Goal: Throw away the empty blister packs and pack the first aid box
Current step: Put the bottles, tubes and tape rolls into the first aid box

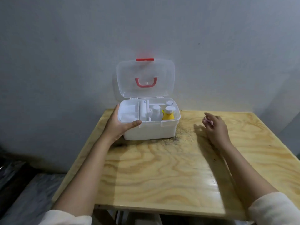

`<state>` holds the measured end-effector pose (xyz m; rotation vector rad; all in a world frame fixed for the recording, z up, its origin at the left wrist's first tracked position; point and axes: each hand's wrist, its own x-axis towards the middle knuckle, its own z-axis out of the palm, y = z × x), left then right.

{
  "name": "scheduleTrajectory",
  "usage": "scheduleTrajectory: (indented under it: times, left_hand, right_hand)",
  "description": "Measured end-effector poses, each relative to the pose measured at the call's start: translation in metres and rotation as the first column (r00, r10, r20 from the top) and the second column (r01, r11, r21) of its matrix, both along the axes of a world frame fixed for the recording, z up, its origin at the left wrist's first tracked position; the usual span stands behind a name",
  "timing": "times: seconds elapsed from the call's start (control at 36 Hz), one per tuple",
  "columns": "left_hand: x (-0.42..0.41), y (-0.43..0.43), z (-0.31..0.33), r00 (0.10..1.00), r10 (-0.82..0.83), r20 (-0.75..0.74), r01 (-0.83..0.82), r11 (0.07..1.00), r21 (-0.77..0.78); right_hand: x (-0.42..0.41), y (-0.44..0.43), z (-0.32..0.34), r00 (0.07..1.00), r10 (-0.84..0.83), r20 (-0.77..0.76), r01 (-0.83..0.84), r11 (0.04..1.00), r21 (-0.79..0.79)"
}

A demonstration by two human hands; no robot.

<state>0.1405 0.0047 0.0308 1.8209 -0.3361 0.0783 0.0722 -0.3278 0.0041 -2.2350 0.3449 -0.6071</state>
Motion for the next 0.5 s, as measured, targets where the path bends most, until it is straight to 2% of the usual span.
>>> scheduleTrajectory:
  times: [0.11, 0.25, 0.39, 0.5]
  left_hand:
    - [-0.001, 0.0, -0.001, 1.0, 0.012, -0.008, -0.012, 1.0, -0.001]
    - [-0.004, 0.0, 0.0, 1.0, 0.011, -0.005, -0.011, 1.0, 0.0]
    - [0.0, 0.0, -0.001, 1.0, 0.005, 0.001, -0.005, 1.0, 0.018]
    - [-0.001, -0.002, -0.001, 1.0, 0.021, 0.016, -0.021, 0.999, 0.027]
  right_hand:
    - [0.012, 0.024, 0.039, 0.988, 0.041, 0.151, -0.049, 0.998, 0.049]
    - [0.03, 0.082, 0.097, 0.942, 0.219, 0.253, -0.229, 0.973, 0.009]
    - [0.055, 0.159, 0.117, 0.862, 0.469, 0.19, -0.479, 0.878, 0.006]
    - [0.074, 0.199, 0.111, 0.82, 0.568, 0.068, -0.569, 0.822, -0.01]
